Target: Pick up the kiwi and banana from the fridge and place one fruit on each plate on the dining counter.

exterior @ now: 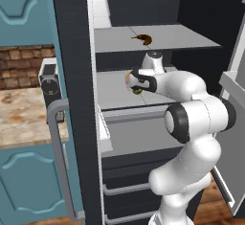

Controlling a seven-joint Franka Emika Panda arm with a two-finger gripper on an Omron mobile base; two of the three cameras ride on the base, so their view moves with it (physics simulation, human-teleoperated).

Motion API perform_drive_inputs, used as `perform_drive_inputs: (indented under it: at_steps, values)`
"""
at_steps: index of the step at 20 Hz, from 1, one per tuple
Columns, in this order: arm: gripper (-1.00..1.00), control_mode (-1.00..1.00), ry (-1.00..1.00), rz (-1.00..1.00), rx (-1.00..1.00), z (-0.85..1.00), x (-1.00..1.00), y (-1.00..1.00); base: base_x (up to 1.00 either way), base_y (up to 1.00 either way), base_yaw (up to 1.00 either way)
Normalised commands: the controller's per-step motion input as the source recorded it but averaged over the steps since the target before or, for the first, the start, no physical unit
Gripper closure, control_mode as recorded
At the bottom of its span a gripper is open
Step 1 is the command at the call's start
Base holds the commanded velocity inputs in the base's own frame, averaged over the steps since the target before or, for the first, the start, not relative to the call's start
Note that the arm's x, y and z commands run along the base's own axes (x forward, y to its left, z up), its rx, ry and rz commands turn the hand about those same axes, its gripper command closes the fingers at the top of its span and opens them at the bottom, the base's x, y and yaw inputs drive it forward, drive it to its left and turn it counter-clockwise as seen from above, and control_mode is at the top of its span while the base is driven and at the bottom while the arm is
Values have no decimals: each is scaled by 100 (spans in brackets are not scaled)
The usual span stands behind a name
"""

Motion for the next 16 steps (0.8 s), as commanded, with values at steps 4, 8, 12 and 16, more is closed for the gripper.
perform_drive_inputs:
  at_steps: [4, 8, 12, 16]
  values:
    - [-100, -100, 5, 0, 0, -15, 32, 2, 0, 0, 0]
    - [-100, -100, 1, 0, 0, -11, 28, 0, 0, 0, 0]
    - [-100, -100, 0, 0, 0, -12, 23, 0, 0, 0, 0]
    - [-100, -100, 0, 0, 0, -8, 27, 1, 0, 0, 0]
